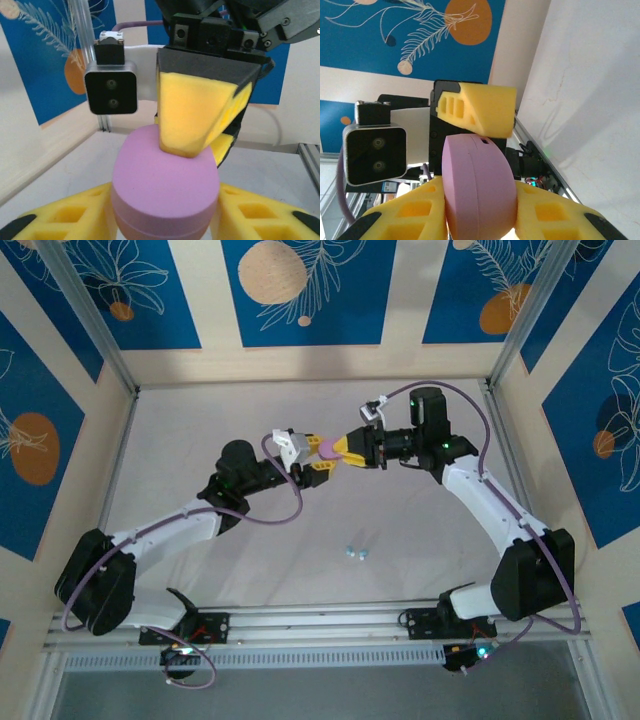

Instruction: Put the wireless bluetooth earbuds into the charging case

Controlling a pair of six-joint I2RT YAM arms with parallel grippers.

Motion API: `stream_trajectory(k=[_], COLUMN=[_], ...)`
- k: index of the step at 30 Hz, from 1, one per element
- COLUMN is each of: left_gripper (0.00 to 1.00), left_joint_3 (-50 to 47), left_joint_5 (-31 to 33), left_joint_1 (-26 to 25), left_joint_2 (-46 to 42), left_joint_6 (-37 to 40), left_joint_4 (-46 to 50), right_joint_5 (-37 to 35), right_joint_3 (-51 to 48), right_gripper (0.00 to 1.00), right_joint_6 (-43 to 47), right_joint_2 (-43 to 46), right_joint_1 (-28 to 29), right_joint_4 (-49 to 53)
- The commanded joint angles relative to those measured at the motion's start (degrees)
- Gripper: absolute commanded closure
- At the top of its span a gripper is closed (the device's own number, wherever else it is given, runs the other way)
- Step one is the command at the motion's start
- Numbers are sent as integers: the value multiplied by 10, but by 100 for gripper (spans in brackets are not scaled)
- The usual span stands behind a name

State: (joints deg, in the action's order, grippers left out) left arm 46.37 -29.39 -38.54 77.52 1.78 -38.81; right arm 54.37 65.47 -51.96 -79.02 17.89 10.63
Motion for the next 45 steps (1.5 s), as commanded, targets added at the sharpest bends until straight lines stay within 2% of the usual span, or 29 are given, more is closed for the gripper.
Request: stream_trajectory(k=[1,4,8,14,21,25,30,34,40,45], left_gripper=[43,31,24,16,8,0,0,0,0,0], left_joint_3=[-5,-8,-18,-64,-64,-41,-21,-26,19,26], left_joint_5=[25,31,55,164,293,352,378,392,442,427], left_joint_1=[-6,-6,-6,-5,-3,5,15,21,28,31], left_joint_2=[-19,-25,-44,-116,-189,-193,-189,-195,-162,-164], left_joint_6=[20,31,50,49,40,-12,-46,-35,-71,-79], left_joint_4=[42,58,89,97,176,235,286,298,403,405], right_joint_5=[-18,-37,-86,-202,-230,-229,-232,-261,-291,-308], right_joint_3=[-13,-16,-21,-39,-6,48,126,197,266,318], right_gripper=[88,88,88,87,84,83,82,80,79,75], right_joint_6=[-19,-21,-15,22,57,60,50,56,57,70], right_joint_2=[11,13,13,-22,-168,-268,-374,-435,-495,-535], right_joint_1=[1,0,-2,2,38,69,99,118,133,140], right_joint_4=[-25,-27,-21,13,18,16,14,58,87,125])
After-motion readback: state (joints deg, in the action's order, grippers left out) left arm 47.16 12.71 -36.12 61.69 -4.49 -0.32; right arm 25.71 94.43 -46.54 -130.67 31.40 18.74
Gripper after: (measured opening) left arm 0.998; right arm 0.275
